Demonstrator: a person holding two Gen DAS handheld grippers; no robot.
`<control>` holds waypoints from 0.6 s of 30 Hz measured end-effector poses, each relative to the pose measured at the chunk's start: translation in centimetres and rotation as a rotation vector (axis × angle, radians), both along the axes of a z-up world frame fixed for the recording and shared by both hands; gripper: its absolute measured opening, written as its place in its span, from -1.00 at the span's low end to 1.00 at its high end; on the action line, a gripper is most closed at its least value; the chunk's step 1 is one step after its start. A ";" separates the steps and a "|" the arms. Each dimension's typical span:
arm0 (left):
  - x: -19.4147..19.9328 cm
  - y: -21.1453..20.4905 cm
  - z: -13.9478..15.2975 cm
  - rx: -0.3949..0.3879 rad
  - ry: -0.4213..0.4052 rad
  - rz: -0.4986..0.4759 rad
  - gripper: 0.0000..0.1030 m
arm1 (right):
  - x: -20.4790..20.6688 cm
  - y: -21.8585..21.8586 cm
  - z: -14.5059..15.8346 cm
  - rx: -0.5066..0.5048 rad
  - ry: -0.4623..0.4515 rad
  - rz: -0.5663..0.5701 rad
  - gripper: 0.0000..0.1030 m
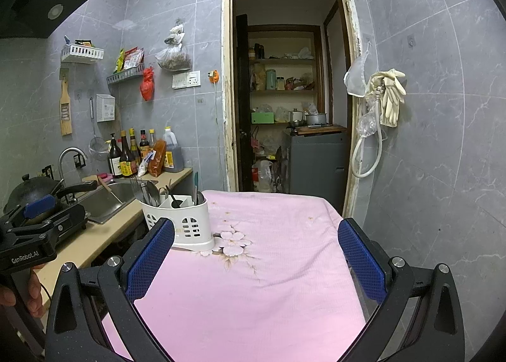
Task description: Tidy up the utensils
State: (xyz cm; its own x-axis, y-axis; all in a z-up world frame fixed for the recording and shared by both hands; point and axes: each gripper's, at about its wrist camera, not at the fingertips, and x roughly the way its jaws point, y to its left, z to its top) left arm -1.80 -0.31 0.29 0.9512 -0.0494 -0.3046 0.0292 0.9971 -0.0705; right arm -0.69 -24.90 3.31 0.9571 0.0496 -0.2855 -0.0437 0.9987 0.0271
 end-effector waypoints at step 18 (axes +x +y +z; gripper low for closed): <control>0.0 0.1 0.0 0.001 -0.001 0.002 0.99 | 0.1 0.3 -0.5 0.001 0.005 0.010 0.97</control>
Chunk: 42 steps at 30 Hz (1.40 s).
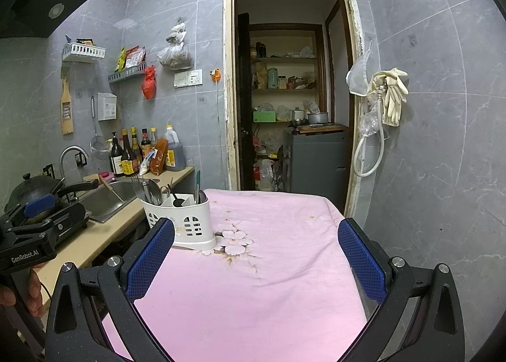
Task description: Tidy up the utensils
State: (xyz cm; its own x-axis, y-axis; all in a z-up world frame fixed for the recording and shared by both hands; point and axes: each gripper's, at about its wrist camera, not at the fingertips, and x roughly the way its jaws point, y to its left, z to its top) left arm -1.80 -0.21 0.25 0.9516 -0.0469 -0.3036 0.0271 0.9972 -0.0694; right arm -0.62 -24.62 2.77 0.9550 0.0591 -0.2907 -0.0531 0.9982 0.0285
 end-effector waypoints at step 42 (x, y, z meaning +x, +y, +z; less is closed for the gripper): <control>0.0 0.1 0.0 0.004 0.002 -0.002 0.99 | 0.0 0.0 0.2 -0.001 0.005 -0.002 0.97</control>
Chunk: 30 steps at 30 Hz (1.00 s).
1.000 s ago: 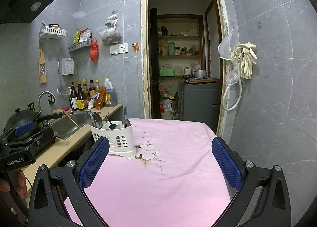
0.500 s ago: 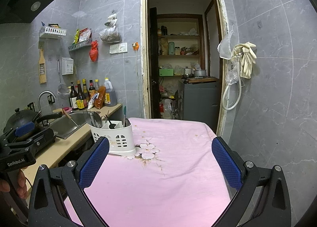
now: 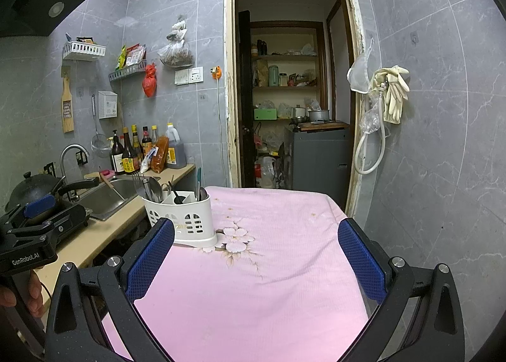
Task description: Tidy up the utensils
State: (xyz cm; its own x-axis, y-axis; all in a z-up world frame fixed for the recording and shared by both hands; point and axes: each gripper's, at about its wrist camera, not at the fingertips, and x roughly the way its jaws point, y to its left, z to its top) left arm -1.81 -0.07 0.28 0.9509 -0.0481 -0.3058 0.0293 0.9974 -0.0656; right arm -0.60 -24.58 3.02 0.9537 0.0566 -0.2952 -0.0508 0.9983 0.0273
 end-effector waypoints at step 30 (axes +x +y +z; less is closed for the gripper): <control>-0.3 0.6 -0.1 0.002 0.002 0.005 0.99 | -0.2 0.3 0.0 -0.001 0.005 0.003 0.97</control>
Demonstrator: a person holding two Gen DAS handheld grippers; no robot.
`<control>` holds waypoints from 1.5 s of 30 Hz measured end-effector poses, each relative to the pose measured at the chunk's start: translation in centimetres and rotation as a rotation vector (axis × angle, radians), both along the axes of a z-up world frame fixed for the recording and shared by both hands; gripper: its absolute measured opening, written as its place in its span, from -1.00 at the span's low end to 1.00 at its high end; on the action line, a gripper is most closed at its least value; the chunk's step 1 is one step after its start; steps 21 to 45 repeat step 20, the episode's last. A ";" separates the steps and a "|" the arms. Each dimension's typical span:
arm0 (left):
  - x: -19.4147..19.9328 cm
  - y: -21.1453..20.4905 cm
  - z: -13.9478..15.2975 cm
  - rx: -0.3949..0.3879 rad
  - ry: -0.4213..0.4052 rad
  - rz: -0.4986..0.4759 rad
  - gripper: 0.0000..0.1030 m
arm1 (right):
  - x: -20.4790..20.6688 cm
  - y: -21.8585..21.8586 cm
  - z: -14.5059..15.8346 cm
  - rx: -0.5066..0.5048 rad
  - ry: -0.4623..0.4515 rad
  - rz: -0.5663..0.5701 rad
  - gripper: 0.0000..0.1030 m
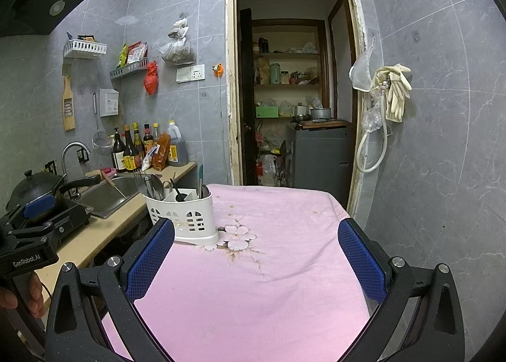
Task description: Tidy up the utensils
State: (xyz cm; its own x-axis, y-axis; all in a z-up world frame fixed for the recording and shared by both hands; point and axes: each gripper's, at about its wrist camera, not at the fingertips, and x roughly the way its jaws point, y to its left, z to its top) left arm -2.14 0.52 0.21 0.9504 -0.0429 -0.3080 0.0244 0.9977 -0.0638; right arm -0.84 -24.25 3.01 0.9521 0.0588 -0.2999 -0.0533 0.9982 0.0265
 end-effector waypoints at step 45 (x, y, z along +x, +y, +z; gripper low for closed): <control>0.2 0.7 -0.4 0.000 0.007 0.027 0.99 | -0.4 0.6 -0.6 0.001 0.013 0.006 0.97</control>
